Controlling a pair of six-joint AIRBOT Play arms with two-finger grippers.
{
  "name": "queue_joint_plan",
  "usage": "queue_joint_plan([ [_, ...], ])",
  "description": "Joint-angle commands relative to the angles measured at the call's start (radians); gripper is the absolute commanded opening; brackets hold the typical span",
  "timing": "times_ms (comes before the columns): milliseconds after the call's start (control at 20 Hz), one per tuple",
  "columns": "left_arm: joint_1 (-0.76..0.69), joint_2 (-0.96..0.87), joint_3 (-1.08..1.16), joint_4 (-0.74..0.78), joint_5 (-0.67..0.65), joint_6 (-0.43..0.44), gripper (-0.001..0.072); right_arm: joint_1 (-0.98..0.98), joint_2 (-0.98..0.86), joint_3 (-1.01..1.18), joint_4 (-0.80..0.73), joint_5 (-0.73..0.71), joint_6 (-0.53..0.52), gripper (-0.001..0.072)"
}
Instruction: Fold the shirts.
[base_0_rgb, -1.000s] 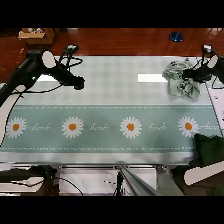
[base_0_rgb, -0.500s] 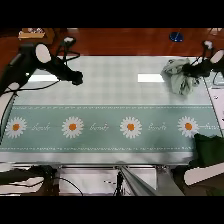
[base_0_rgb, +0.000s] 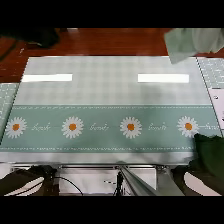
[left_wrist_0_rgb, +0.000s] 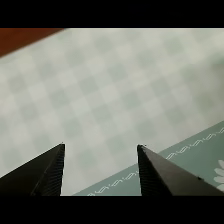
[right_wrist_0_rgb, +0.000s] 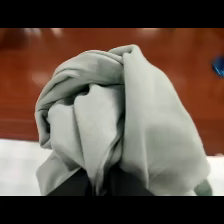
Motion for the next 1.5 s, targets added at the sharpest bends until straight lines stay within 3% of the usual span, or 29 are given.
queue_joint_plan([
  [0, 0.0, 0.123, 0.05, 0.0, -0.085, -0.003, 0.0557, 0.099, 0.174, 0.01, 0.085, 0.126, 0.026, 0.0032],
  [150, 0.0, 0.156, 0.05, -0.001, -0.238, -0.04, 0.0557, 0.225, 0.186, -0.004, 0.108, 0.319, 0.059, 0.0032],
  [250, 0.0, 0.153, 0.038, -0.009, -0.314, -0.045, 0.0554, 0.338, 0.166, -0.071, 0.105, 0.348, 0.068, 0.0032],
  [600, 0.0, 0.154, -0.125, -0.055, -0.328, -0.043, 0.0542, 0.703, -0.057, -0.483, 0.034, 0.19, 0.085, 0.0033],
  [800, 0.0, 0.154, -0.288, -0.117, -0.307, -0.032, 0.054, 0.807, -0.208, -0.622, -0.038, 0.113, 0.113, 0.0037],
  [850, 0.0, 0.154, -0.331, -0.123, -0.291, -0.016, 0.054, 0.808, -0.23, -0.622, -0.063, 0.118, 0.126, 0.0124],
  [900, 0.0, 0.154, -0.379, -0.128, -0.268, -0.004, 0.054, 0.798, -0.233, -0.622, -0.088, 0.116, 0.142, 0.0324],
  [950, 0.0, 0.154, -0.423, -0.145, -0.246, 0.02, 0.054, 0.78, -0.221, -0.62, -0.116, 0.121, 0.157, 0.0438],
  [1000, 0.0, 0.154, -0.472, -0.168, -0.226, 0.05, 0.0541, 0.756, -0.198, -0.62, -0.141, 0.13, 0.162, 0.0482],
  [1250, 0.0, 0.154, -0.728, -0.338, -0.111, 0.163, 0.056, 0.488, -0.028, -0.62, -0.261, 0.194, 0.143, 0.0489],
  [1350, 0.001, 0.154, -0.843, -0.379, -0.036, 0.198, 0.0561, 0.339, 0.0, -0.62, -0.176, 0.219, 0.087, 0.0509],
  [1400, 0.001, 0.154, -0.903, -0.391, 0.01, 0.22, 0.0562, 0.275, 0.001, -0.62, -0.113, 0.24, 0.06, 0.0589],
  [1450, 0.001, 0.153, -0.958, -0.401, 0.051, 0.242, 0.0562, 0.219, 0.001, -0.621, -0.05, 0.262, 0.027, 0.0589],
])
